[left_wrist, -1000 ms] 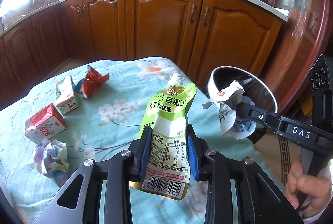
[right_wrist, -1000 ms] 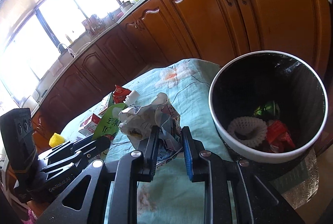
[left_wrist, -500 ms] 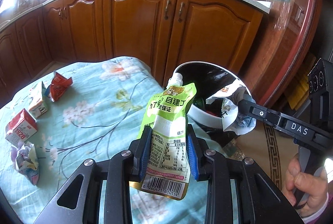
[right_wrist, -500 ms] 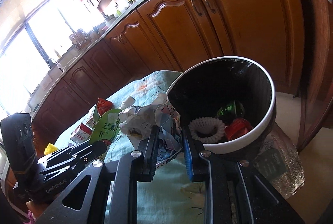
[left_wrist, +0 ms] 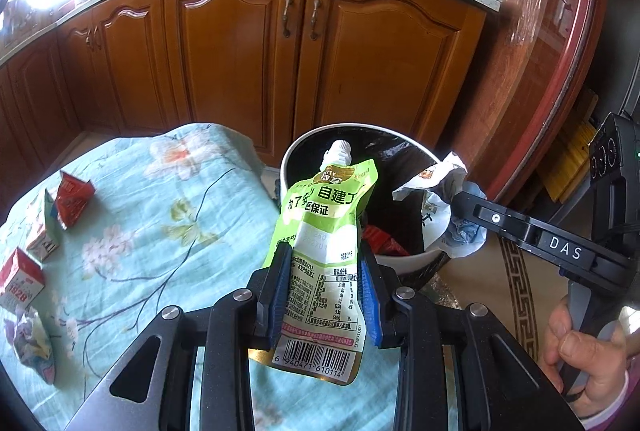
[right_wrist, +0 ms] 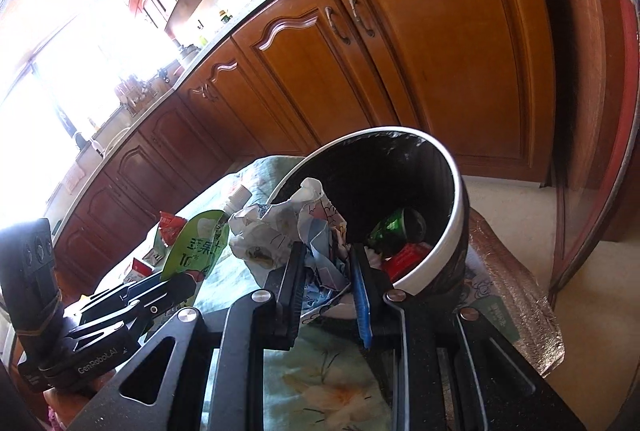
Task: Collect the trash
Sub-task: 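Carry the green pouch with the left tool while the right tool carries the paper over the bin, then open both tools to drop the pouch and crumpled paper into the bin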
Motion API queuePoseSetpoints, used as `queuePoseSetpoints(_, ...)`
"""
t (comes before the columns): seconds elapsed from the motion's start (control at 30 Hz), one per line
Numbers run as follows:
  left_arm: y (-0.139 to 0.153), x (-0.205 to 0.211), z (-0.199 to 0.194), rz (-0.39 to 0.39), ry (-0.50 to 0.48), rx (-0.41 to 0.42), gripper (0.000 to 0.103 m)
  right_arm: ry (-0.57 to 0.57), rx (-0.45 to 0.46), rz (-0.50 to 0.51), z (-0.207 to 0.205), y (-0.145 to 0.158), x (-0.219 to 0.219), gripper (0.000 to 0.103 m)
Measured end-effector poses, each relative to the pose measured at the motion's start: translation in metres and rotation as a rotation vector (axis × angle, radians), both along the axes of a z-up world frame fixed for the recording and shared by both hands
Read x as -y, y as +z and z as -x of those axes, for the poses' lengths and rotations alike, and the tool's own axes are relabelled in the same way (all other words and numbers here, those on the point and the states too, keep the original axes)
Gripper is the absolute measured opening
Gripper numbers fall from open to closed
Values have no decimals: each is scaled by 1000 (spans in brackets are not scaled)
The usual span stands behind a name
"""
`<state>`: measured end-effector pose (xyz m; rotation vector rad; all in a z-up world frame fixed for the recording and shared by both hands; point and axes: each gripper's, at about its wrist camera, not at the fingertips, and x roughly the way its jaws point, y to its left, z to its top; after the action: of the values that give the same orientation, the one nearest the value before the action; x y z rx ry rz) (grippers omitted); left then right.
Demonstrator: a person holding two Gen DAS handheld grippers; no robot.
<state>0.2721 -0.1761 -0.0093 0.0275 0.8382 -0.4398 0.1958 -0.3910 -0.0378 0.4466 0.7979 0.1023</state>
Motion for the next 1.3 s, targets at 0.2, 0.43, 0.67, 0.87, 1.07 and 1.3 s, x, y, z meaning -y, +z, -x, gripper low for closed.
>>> queuePoseSetpoints(0.2, -1, 21, -22, -24, -25, 4, 30, -16, -14, 20, -11, 0, 14, 22)
queuePoseSetpoints(0.43, -7, 45, -50, -55, -50, -21, 31, -19, -37, 46, -29, -3, 26, 22)
queuePoseSetpoints(0.67, -14, 64, -67, -81, -67, -41, 32, -17, -70, 66, -45, -6, 31, 23)
queuePoseSetpoints(0.87, -18, 75, -71, -100, -71, -47, 36, -13, -99, 78, -54, -14, 33, 27)
queuePoseSetpoints(1.07, -18, 78, -71, -96, -62, -51, 52, -14, -102, 53, -56, -17, 36, 44)
queuePoseSetpoints(1.3, -20, 62, -68, -56, -33, -63, 56, -20, -82, 30, -49, -15, 37, 63)
